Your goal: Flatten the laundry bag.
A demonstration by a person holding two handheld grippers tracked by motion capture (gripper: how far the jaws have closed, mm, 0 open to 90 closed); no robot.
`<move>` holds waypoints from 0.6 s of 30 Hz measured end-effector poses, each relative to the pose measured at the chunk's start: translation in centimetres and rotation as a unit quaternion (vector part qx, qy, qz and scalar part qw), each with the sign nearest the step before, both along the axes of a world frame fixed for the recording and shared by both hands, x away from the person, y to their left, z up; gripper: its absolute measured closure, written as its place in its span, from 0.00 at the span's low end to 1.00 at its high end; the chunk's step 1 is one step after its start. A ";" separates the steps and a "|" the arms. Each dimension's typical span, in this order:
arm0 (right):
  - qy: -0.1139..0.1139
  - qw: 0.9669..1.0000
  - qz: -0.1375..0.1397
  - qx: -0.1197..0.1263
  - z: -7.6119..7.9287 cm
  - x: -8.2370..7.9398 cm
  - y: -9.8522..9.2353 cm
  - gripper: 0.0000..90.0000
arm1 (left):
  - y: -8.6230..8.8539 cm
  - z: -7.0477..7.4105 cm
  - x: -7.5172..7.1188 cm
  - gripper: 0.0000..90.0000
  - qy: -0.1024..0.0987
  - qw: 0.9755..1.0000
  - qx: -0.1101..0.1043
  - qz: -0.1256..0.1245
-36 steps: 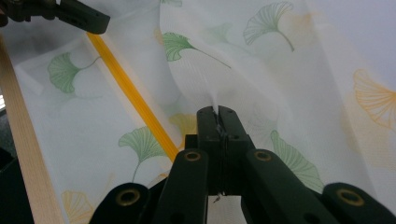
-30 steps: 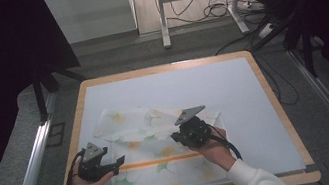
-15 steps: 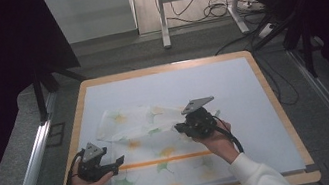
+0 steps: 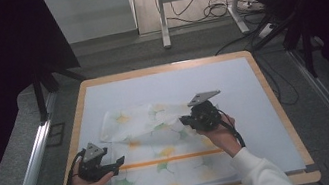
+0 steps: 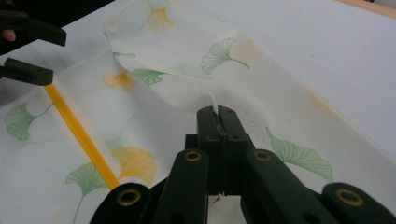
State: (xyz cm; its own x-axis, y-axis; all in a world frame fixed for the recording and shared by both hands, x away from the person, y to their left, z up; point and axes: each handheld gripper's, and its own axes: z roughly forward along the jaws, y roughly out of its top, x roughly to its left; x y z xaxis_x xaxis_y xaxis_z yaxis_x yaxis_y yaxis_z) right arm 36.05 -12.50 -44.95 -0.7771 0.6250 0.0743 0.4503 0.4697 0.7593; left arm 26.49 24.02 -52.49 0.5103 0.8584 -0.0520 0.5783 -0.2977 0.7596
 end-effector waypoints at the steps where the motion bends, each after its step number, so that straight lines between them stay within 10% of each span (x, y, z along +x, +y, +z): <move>1: 0.004 1.000 -0.004 0.001 0.0 0.3 -0.2 0.99 | 0.0 0.0 0.0 0.27 0.001 1.000 0.001 -0.001; 18: 0.019 0.999 -0.026 0.018 0.2 2.4 -2.2 0.99 | 0.0 0.0 0.0 0.27 -0.001 1.000 0.003 -0.003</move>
State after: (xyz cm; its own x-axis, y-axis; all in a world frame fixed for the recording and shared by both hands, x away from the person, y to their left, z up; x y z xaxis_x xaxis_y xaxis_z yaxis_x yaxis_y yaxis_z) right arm 38.42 -14.71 -44.76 -0.7394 0.6611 0.1273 0.5030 0.4168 0.7571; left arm 26.47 24.02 -52.47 0.5150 0.8559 -0.0463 0.5749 -0.3048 0.7593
